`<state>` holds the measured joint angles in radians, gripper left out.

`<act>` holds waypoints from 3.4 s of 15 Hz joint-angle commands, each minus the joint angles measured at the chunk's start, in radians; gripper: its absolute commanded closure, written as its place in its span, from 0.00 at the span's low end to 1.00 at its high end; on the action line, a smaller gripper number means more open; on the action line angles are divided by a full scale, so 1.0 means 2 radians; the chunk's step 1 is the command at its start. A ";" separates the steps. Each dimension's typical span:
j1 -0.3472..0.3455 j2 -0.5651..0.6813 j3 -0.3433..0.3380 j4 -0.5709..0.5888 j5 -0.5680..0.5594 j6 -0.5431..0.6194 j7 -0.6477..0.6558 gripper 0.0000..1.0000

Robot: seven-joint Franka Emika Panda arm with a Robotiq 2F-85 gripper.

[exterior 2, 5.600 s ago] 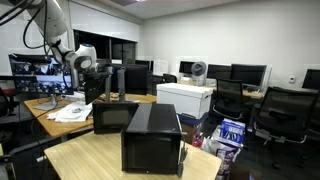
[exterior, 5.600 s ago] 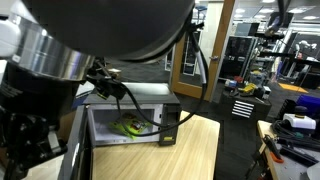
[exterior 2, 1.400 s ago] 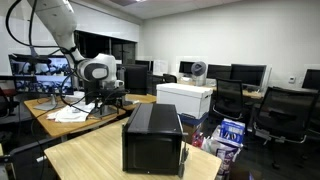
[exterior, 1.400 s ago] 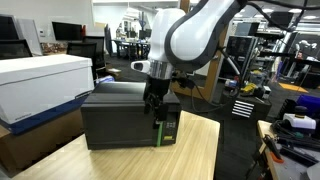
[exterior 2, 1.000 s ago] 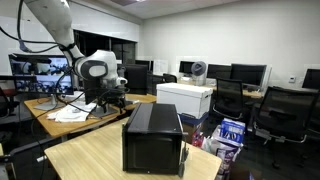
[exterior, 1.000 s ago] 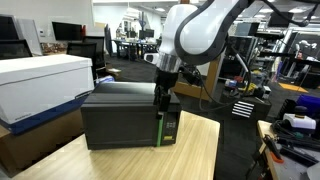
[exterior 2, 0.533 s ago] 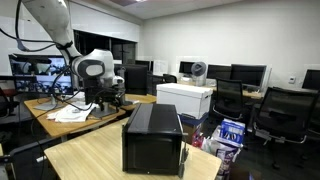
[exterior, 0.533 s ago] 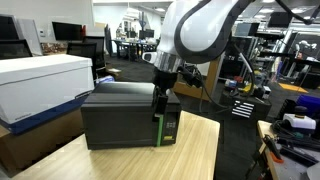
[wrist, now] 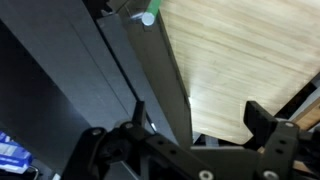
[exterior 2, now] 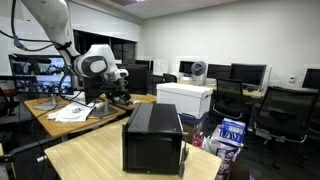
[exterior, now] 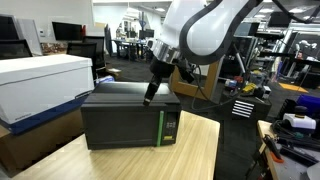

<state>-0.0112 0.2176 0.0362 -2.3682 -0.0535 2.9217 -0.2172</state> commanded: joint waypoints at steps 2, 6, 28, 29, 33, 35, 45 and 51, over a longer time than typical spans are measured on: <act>0.095 -0.018 -0.146 0.005 -0.124 0.011 0.174 0.00; 0.213 0.009 -0.309 0.059 -0.300 -0.045 0.342 0.00; -0.008 -0.039 -0.042 0.051 0.030 -0.246 0.083 0.00; -0.015 -0.046 -0.040 0.050 0.039 -0.252 0.055 0.00; -0.031 -0.084 -0.049 0.051 0.049 -0.318 -0.004 0.00; -0.032 -0.103 -0.054 0.047 0.031 -0.337 0.006 0.00; -0.023 -0.194 -0.050 0.033 -0.033 -0.398 0.034 0.00; -0.024 -0.195 -0.054 0.040 -0.021 -0.391 0.019 0.00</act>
<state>-0.0596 -0.1469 -0.0664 -2.2847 -0.1031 2.1355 -0.1703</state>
